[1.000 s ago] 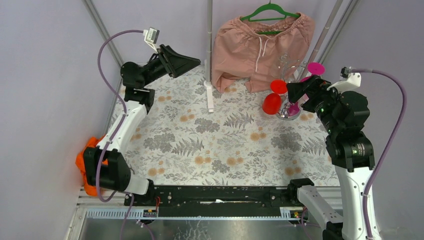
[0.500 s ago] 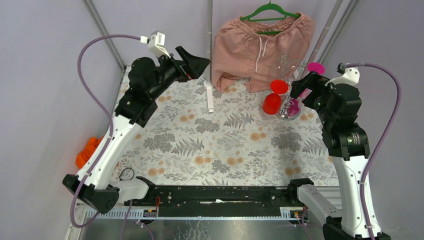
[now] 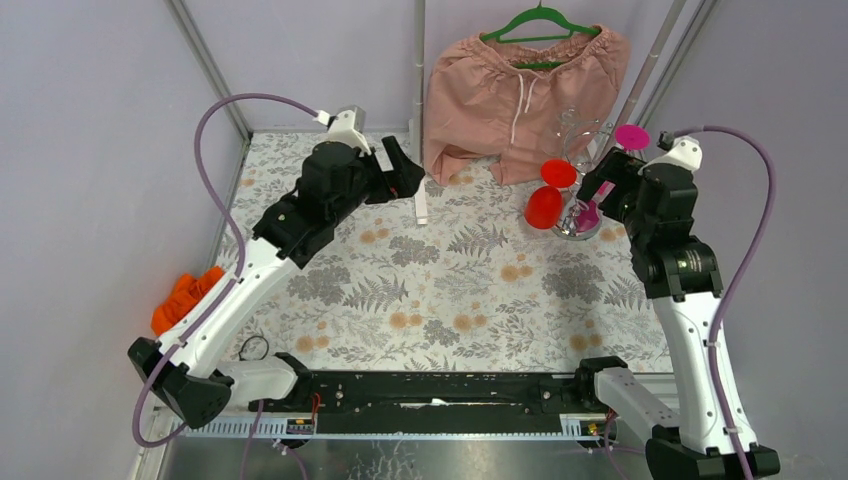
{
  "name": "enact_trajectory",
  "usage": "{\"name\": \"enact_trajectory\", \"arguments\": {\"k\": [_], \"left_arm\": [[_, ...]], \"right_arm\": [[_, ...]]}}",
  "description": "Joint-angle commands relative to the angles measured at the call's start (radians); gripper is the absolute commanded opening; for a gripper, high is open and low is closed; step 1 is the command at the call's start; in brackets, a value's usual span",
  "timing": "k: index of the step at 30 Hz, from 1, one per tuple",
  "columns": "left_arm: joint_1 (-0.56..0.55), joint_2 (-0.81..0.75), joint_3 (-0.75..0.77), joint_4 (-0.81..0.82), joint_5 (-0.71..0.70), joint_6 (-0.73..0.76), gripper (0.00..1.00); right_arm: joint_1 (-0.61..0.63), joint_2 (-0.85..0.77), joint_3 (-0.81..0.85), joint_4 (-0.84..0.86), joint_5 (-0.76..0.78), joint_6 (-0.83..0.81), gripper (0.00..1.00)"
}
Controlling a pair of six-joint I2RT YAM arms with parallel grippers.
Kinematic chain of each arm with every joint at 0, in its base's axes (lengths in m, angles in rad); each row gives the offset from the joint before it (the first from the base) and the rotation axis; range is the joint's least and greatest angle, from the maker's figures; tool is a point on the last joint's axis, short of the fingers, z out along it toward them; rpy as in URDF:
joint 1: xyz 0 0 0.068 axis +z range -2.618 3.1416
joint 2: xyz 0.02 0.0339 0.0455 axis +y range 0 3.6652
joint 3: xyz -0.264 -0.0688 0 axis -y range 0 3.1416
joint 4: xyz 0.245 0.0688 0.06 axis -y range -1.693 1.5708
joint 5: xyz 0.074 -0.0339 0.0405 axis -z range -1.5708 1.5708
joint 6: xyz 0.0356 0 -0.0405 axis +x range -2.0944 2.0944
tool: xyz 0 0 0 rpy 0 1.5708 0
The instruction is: Take the wine glass off the wine glass rack
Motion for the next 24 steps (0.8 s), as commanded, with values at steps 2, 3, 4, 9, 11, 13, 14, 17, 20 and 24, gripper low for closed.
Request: {"name": "enact_trajectory", "arguments": {"k": [2, 3, 4, 9, 11, 13, 14, 17, 20, 24], "left_arm": [[-0.030, 0.035, 0.005, -0.007, -0.024, 0.027, 0.99], [-0.037, 0.041, 0.005, 0.003, -0.017, 0.025, 0.99], [-0.044, 0.048, 0.006, 0.009, -0.014, 0.025, 0.99], [-0.056, 0.055, -0.003, 0.030, -0.020, 0.039, 0.99], [-0.055, 0.043, -0.011, 0.041, -0.028, 0.046, 0.99], [-0.056, 0.033, -0.019, 0.051, -0.035, 0.052, 0.99], [-0.056, 0.030, -0.021, 0.054, -0.036, 0.053, 0.99], [-0.055, 0.022, -0.021, 0.056, -0.039, 0.063, 0.99], [-0.056, 0.015, -0.026, 0.065, -0.057, 0.072, 0.99], [-0.055, 0.020, -0.026, 0.068, -0.070, 0.085, 0.99]], "right_arm": [[0.004, 0.082, 0.062, 0.039, 0.061, -0.010, 1.00], [0.005, 0.104, 0.076, 0.045, 0.073, -0.014, 1.00], [0.005, 0.128, 0.092, 0.049, 0.081, -0.016, 1.00], [0.005, 0.251, 0.168, 0.080, 0.146, -0.060, 1.00], [0.004, 0.311, 0.202, 0.090, 0.180, -0.084, 1.00], [0.005, 0.365, 0.242, 0.089, 0.206, -0.104, 1.00], [0.005, 0.391, 0.259, 0.088, 0.215, -0.109, 1.00], [0.003, 0.451, 0.286, 0.110, 0.236, -0.122, 1.00], [0.003, 0.506, 0.313, 0.125, 0.249, -0.128, 0.98], [0.003, 0.576, 0.347, 0.148, 0.258, -0.131, 0.95]]}}
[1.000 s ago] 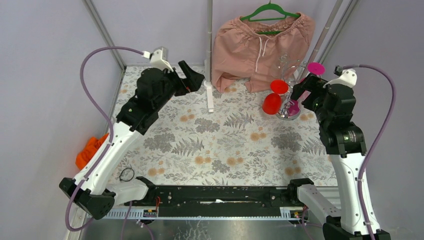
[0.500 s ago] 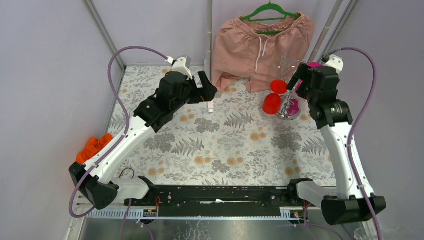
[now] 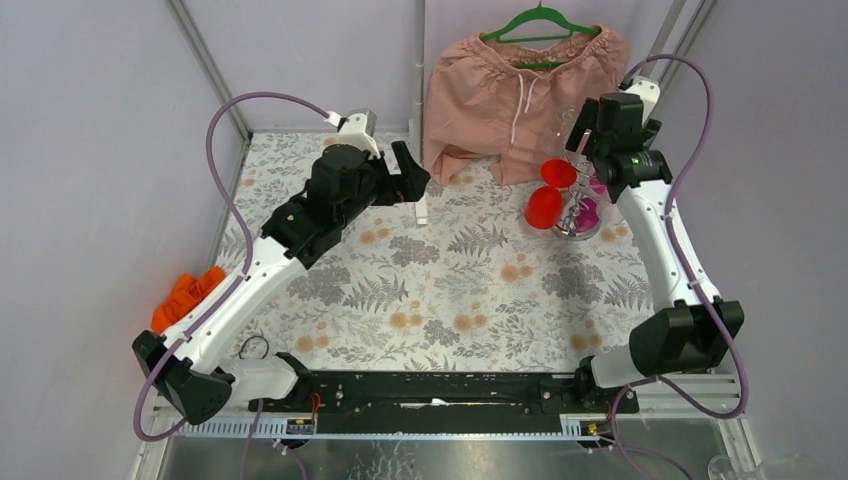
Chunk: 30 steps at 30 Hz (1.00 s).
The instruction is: Take the wine glass off the wine glass rack
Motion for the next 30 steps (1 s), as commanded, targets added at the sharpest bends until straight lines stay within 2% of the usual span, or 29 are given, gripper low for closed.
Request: {"name": "enact_trajectory", "arguments": {"k": [1, 8, 16, 24, 30], "left_arm": [[-0.007, -0.010, -0.012, 0.057, -0.042, 0.039, 0.99], [-0.008, 0.018, -0.012, 0.068, -0.057, 0.052, 0.99], [-0.008, 0.043, -0.015, 0.085, -0.057, 0.059, 0.99], [-0.008, 0.061, -0.016, 0.091, -0.052, 0.059, 0.99], [-0.008, 0.062, -0.020, 0.098, -0.053, 0.059, 0.99]], "right_arm": [[0.003, 0.063, 0.071, 0.066, 0.054, -0.025, 0.93], [-0.002, 0.161, 0.143, 0.080, 0.074, -0.041, 0.88], [-0.023, 0.186, 0.141, 0.122, 0.081, -0.044, 0.85], [-0.041, 0.207, 0.157, 0.122, 0.074, -0.048, 0.75], [-0.048, 0.207, 0.153, 0.133, 0.068, -0.048, 0.59]]}}
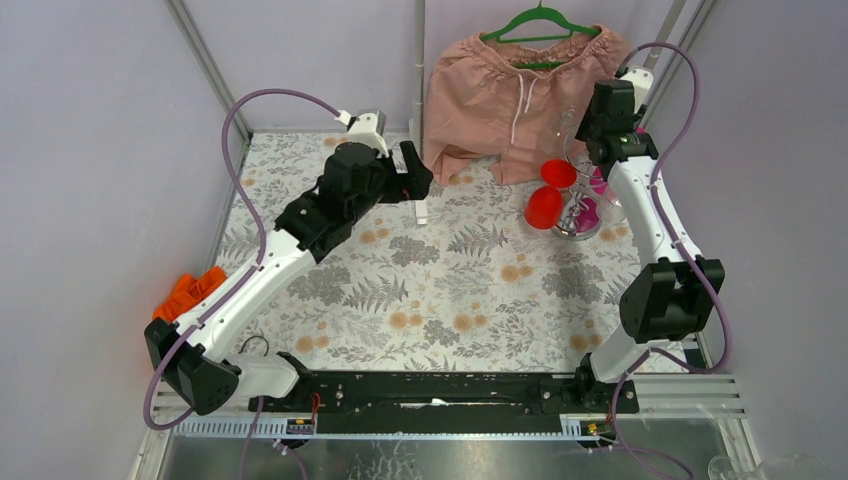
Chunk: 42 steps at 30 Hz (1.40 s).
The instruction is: Take the wine glass off the wine glass rack
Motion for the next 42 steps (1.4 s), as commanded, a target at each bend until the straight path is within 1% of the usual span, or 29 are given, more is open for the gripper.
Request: {"name": "enact_trajectory", "arguments": {"k": [1, 3, 12, 14, 19, 20, 21, 29, 30, 32, 33, 42], "left_arm": [[-0.008, 0.007, -0.016, 0.057, -0.020, 0.021, 0.99], [-0.007, 0.009, -0.017, 0.060, -0.018, 0.021, 0.99], [-0.007, 0.014, -0.022, 0.064, -0.012, 0.019, 0.99], [-0.008, 0.014, -0.024, 0.068, -0.013, 0.019, 0.99], [-0.007, 0.019, -0.032, 0.077, -0.016, 0.022, 0.99], [-0.007, 0.021, -0.031, 0.078, -0.017, 0.022, 0.99], [-0.007, 0.025, -0.031, 0.078, -0.018, 0.022, 0.99], [-0.007, 0.036, -0.031, 0.082, -0.018, 0.022, 0.99], [-0.007, 0.036, -0.031, 0.082, -0.017, 0.022, 0.99], [-0.008, 0.037, -0.032, 0.084, -0.020, 0.022, 0.99], [-0.007, 0.037, -0.033, 0.084, -0.021, 0.022, 0.99], [-0.008, 0.045, -0.034, 0.087, -0.034, 0.015, 0.99]], "right_arm": [[-0.006, -0.005, 0.037, 0.042, 0.021, -0.007, 0.55], [-0.006, -0.006, 0.035, 0.046, 0.020, -0.007, 0.51], [-0.016, 0.002, 0.031, 0.059, 0.026, -0.010, 0.47], [-0.018, 0.008, 0.030, 0.060, 0.026, -0.010, 0.43], [-0.023, 0.019, 0.027, 0.060, 0.027, -0.011, 0.39], [-0.025, 0.020, 0.024, 0.061, 0.027, -0.012, 0.37], [-0.027, 0.021, 0.022, 0.062, 0.028, -0.013, 0.33], [-0.029, 0.021, 0.001, 0.081, 0.017, -0.013, 0.14], [-0.029, 0.021, -0.001, 0.084, 0.015, -0.014, 0.11], [-0.029, 0.020, -0.007, 0.091, 0.011, -0.016, 0.01], [-0.028, 0.018, -0.011, 0.093, 0.007, -0.015, 0.00], [-0.029, -0.031, -0.056, 0.131, -0.049, -0.009, 0.00]]}}
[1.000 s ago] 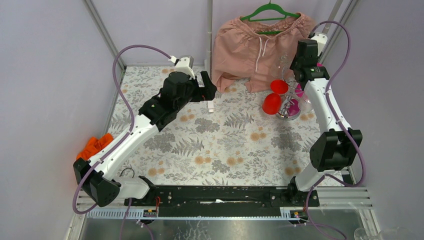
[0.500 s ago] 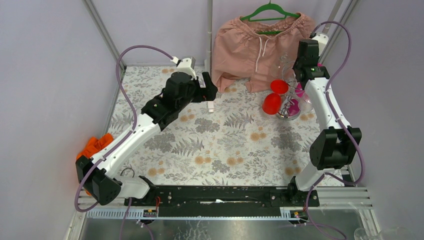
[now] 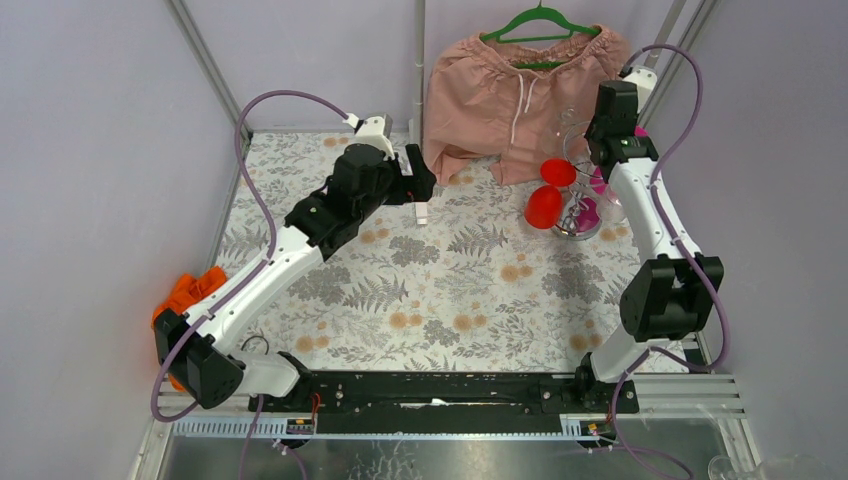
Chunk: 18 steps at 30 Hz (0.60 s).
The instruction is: Take the wine glass off the wine glass rack
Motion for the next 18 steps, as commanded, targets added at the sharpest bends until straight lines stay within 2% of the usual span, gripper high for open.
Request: {"name": "enact_trajectory", "arguments": {"k": [1, 7, 14, 18], "left_arm": [[-0.008, 0.009, -0.011, 0.058, -0.035, 0.014, 0.99], [-0.008, 0.008, -0.012, 0.058, -0.038, 0.014, 0.99], [-0.008, 0.005, -0.011, 0.060, -0.035, 0.013, 0.92], [-0.008, 0.002, -0.009, 0.064, -0.033, 0.011, 0.91]], "right_arm": [[-0.005, -0.052, -0.024, 0.034, -0.043, 0.001, 0.00], [-0.003, -0.099, -0.044, 0.026, -0.102, 0.022, 0.00], [-0.004, -0.165, -0.099, 0.046, -0.165, 0.040, 0.00], [-0.003, -0.183, -0.103, 0.050, -0.205, 0.049, 0.00]]}}
